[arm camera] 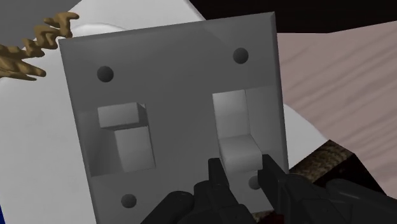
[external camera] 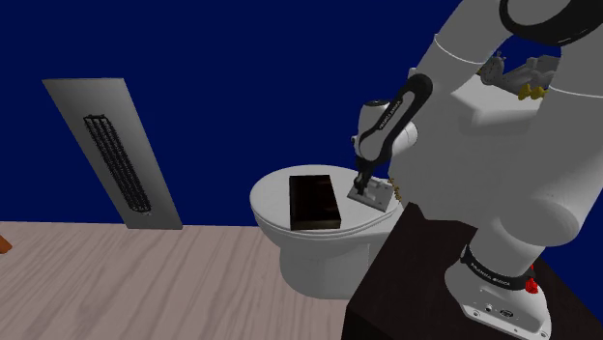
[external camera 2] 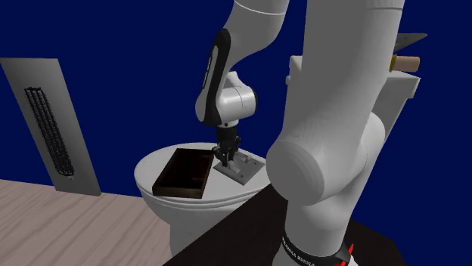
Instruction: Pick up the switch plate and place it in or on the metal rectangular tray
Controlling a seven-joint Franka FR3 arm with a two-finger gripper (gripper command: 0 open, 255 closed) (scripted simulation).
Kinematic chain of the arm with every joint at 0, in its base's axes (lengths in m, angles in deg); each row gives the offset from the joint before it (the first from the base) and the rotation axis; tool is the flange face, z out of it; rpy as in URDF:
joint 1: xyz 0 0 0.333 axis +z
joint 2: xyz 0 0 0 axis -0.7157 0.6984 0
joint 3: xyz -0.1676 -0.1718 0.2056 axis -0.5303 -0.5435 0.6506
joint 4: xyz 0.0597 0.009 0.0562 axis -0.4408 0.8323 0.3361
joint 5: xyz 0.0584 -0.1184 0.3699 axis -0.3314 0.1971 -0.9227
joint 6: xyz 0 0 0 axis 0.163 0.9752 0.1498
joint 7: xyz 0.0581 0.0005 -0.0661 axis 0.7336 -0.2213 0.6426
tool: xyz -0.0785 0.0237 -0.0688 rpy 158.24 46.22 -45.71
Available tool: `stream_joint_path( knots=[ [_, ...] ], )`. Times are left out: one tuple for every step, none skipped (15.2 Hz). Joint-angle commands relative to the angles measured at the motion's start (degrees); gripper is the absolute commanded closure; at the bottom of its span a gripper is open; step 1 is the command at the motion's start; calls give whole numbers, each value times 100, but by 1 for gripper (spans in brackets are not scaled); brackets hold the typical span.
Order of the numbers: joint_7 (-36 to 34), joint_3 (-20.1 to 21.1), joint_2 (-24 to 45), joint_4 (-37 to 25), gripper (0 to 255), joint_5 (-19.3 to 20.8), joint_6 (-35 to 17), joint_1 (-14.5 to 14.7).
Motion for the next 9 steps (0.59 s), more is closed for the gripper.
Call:
stream_joint_path(
  knots=[
    [-63,-22,-200,11,255,93,187,8],
    [-88,-27,-293,9,255,131,281,7],
    [-110,-31,-386,6,255,167,375,5],
    [-131,-33,-477,2,255,200,469,3],
    [-150,-34,-567,-5,255,230,564,0],
    [-167,-33,-656,-12,255,258,659,-4],
    [-176,-32,-702,-17,255,272,710,-6],
    [-260,40,-586,-182,255,206,765,66],
    [-342,107,-467,-353,255,148,824,135]
  ],
)
